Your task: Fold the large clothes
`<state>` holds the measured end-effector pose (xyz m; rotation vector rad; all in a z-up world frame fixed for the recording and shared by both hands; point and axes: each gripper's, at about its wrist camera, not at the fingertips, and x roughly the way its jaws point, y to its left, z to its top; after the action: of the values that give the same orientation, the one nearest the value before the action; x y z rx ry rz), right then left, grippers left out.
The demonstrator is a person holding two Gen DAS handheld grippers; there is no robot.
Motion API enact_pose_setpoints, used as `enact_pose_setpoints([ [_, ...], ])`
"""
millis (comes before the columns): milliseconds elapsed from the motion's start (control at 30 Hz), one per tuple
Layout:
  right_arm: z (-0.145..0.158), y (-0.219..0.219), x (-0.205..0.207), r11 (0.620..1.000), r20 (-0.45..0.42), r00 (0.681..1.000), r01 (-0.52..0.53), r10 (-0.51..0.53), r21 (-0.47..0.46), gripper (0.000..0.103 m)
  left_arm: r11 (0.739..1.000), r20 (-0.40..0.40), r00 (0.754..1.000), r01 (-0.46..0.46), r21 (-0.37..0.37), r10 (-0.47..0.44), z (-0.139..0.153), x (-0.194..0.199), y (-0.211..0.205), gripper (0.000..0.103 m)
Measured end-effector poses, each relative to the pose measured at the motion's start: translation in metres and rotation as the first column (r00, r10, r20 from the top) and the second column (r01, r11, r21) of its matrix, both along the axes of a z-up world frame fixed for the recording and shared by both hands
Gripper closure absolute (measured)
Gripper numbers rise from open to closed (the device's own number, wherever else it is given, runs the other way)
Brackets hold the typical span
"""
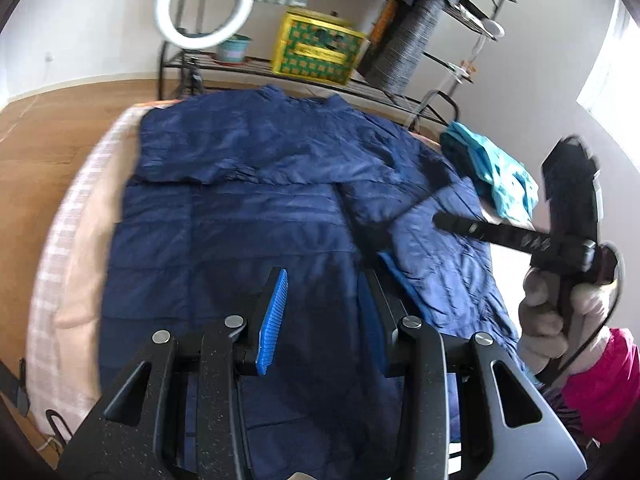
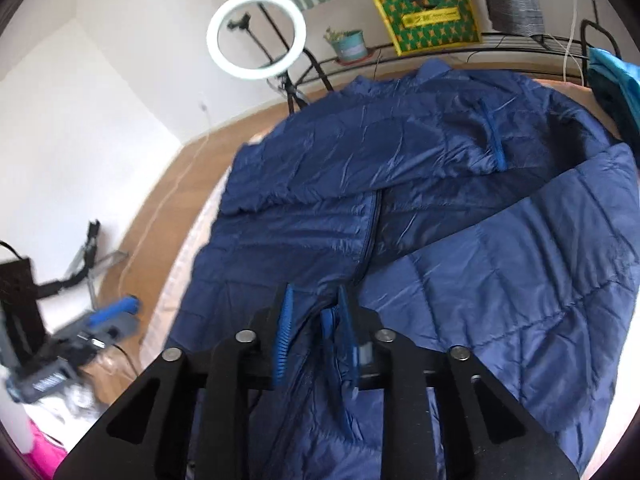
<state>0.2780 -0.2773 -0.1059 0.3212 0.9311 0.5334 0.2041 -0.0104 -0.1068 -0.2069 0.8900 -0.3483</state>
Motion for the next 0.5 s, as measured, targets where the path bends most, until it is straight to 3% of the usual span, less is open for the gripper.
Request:
enact_pose_setpoints([
  [33,0.008,-0.008,-0.004,1.0,0.014,1.0,0.013,-0.013,-0.004,0.08,0.999,-0.017,0.999,0.029,-0.014,-0.029,-0.002,0.004,-0.01,0.06],
  [67,0.013,-0.014,-0.006,1.0,0.025,0.999,0.026,-0.026,-0.01,0.08,0.998,-0.033,0.998,0.052,-0.029,-0.053,-0.004,0.008,-0.019,0.048],
  [133,0.027,-0.036,-0.015,0.998,0.047,0.997,0.057,-0.056,-0.019,0.08,0.993,-0.066,0.993,0.095,-0.068,-0.1,-0.011,0.016,-0.039,0.041],
  [333,0.052,-0.107,-0.042,0.984,0.107,0.979,0.177,-0.176,-0.007,0.079,0.98,-0.19,0.971,0.116,-0.163,-0.147,-0.041,0.052,-0.081,0.041],
  [500,0.047,-0.146,-0.052,0.962,0.129,0.955,0.273,-0.267,-0.028,0.079,0.99,-0.256,0.961,0.076,-0.118,-0.104,-0.065,0.078,-0.1,0.041],
])
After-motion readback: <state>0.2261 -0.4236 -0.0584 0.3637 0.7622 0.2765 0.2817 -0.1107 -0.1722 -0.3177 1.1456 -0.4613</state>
